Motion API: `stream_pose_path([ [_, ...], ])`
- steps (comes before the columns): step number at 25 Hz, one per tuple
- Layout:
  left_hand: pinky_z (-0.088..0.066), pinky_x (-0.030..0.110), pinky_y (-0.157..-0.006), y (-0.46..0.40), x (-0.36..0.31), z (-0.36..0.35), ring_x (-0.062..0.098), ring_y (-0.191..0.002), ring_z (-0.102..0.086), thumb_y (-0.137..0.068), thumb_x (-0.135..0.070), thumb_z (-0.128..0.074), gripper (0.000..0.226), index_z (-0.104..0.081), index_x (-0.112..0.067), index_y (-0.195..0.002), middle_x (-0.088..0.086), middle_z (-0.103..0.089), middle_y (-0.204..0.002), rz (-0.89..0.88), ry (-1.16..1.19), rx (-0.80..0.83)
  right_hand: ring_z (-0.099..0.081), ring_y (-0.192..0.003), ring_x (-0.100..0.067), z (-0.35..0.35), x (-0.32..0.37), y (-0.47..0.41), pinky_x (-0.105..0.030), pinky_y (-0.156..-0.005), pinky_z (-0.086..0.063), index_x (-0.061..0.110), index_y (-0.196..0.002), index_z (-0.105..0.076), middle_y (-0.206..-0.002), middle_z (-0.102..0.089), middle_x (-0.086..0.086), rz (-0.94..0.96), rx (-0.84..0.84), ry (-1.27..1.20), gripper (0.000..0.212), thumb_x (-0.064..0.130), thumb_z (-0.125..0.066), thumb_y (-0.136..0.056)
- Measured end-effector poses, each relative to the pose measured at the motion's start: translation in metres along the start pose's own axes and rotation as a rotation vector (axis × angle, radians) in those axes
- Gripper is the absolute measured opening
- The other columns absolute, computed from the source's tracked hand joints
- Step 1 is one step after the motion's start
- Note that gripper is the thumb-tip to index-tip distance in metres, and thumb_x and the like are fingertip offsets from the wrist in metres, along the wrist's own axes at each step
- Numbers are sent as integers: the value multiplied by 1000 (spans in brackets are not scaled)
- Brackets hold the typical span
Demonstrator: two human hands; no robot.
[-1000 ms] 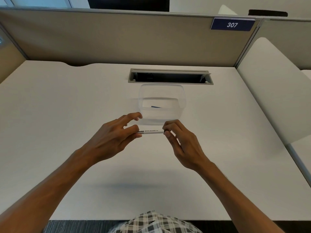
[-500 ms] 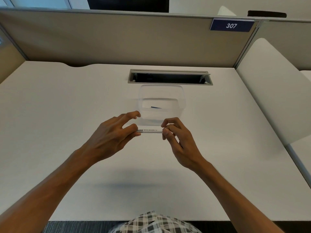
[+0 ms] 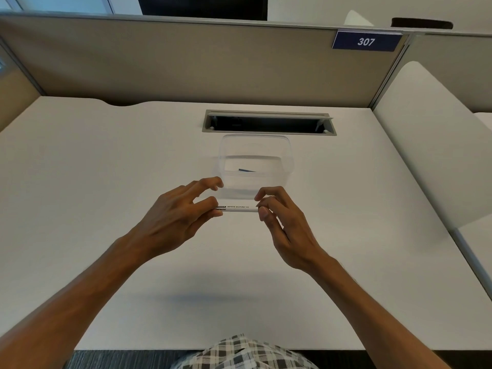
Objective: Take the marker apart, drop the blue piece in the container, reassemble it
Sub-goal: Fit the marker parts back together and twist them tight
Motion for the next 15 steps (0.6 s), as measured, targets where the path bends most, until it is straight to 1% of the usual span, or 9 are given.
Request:
stream_pose_path([
  [3,-53,42,-59,0,0,0,29,-79,-58,-100,-35,-39,33,-60,-12,-89,10,-54,-129,4,-16,-10,-50,-70,-23,-2,0,-1,-38,-62,-42,13,-84,-51,-114,-51,5,-24,-7,-35,30,30,-36,-102],
  [5,-53,42,-58,0,-1,-1,30,-77,-58,-99,-34,-40,32,-60,-12,-89,10,-55,-129,1,-29,-13,-50,-70,-21,-3,1,-2,-38,-62,-42,17,-81,-50,-114,-51,5,-34,-16,-63,29,30,-35,-102],
  [8,-53,41,-56,-2,-1,-1,31,-74,-58,-100,-35,-39,33,-61,-12,-90,12,-56,-127,-9,-54,-10,-51,-69,-18,-4,1,-4,-36,-62,-42,24,-77,-47,-114,-52,8,-55,-17,-91,28,30,-35,-102],
  [10,-52,41,-56,-2,-1,-1,30,-75,-58,-99,-35,-37,35,-61,-12,-90,12,-56,-127,-11,-55,4,-51,-68,-18,-4,-1,-3,-37,-62,-42,22,-76,-50,-114,-53,11,-70,-8,-73,31,32,-35,-102],
  [13,-52,41,-59,0,1,-3,29,-76,-57,-99,-36,-37,34,-60,-12,-90,10,-55,-128,6,-20,21,-54,-70,-22,-2,-2,-1,-40,-62,-46,20,-85,-53,-114,-52,14,-55,10,14,29,35,-36,-102],
  [15,-52,38,-62,2,1,-4,27,-79,-57,-99,-35,-37,33,-59,-12,-90,8,-54,-129,20,13,22,-54,-70,-20,0,0,0,-36,-60,-46,19,-93,-53,-114,-53,13,-14,11,98,24,35,-37,-102],
])
Point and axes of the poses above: each hand's wrist, its own y-axis away from the middle knuckle, its own z-axis out of the back of the hand, x = y × z, the point moved 5 cm from there along -y, towards the middle knuckle
